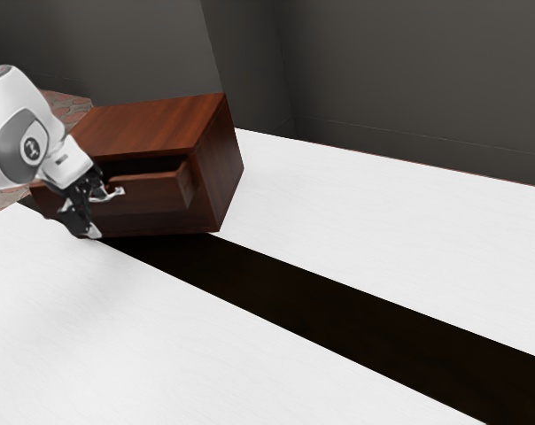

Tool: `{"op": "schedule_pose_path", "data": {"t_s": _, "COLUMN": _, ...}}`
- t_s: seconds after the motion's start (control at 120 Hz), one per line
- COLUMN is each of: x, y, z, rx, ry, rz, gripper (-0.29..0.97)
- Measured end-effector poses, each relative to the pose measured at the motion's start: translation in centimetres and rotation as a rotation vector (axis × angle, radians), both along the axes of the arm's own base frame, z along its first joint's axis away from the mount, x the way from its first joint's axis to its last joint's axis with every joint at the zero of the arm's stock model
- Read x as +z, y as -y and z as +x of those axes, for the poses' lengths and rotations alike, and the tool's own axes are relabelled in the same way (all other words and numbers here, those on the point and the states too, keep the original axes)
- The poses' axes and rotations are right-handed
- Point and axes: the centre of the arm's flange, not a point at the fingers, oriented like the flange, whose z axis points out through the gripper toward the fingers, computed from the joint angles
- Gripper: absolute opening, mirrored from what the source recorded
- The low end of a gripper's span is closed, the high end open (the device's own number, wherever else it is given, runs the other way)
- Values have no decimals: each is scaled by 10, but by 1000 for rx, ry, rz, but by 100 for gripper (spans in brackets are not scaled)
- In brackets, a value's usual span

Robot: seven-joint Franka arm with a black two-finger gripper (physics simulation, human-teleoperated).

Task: Pull the drawer handle with one arm to open the drawer

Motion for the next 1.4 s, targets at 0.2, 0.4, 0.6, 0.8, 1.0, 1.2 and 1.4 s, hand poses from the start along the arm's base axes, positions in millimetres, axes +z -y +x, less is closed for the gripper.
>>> {"op": "schedule_pose_path", "data": {"t_s": 0.2, "x": 3, "y": 7, "z": -14, "rx": 0, "ry": 0, "rz": -9, "gripper": 63}}
{"op": "schedule_pose_path", "data": {"t_s": 0.4, "x": -1, "y": 12, "z": -25, "rx": 0, "ry": -9, "rz": -21, "gripper": 68}}
{"op": "schedule_pose_path", "data": {"t_s": 0.6, "x": -1, "y": 18, "z": -38, "rx": -3, "ry": -12, "rz": -26, "gripper": 68}}
{"op": "schedule_pose_path", "data": {"t_s": 0.8, "x": 2, "y": 26, "z": -54, "rx": -11, "ry": -15, "rz": -28, "gripper": 65}}
{"op": "schedule_pose_path", "data": {"t_s": 1.0, "x": 5, "y": 33, "z": -69, "rx": -23, "ry": -14, "rz": -32, "gripper": 61}}
{"op": "schedule_pose_path", "data": {"t_s": 1.2, "x": 8, "y": 39, "z": -82, "rx": -39, "ry": -23, "rz": -29, "gripper": 55}}
{"op": "schedule_pose_path", "data": {"t_s": 1.4, "x": 5, "y": 46, "z": -95, "rx": -56, "ry": -37, "rz": -34, "gripper": 62}}
